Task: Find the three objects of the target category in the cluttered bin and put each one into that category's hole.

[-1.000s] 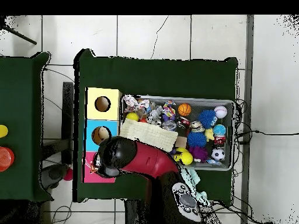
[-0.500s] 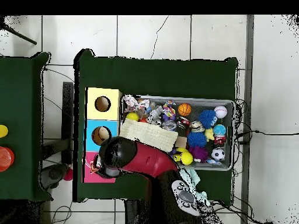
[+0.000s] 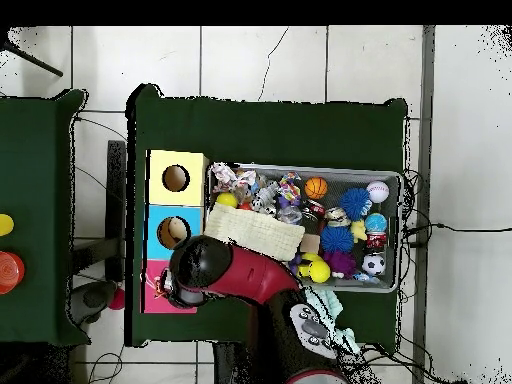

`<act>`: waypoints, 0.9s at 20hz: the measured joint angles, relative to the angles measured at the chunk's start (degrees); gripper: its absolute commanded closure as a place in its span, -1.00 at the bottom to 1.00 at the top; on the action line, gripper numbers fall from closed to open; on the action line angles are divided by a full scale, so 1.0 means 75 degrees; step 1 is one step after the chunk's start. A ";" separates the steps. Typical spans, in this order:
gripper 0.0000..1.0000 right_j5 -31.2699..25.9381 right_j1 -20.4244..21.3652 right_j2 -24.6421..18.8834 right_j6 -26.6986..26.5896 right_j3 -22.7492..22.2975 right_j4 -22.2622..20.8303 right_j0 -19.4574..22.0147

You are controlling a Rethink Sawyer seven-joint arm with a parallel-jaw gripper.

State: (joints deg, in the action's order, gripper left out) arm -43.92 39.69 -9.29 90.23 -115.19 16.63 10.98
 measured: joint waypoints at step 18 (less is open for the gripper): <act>1.00 0.0534 -0.0722 0.0035 0.0000 0.0175 0.0082 -0.0348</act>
State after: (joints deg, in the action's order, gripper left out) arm -39.91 34.28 -9.02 90.23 -113.88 17.25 8.37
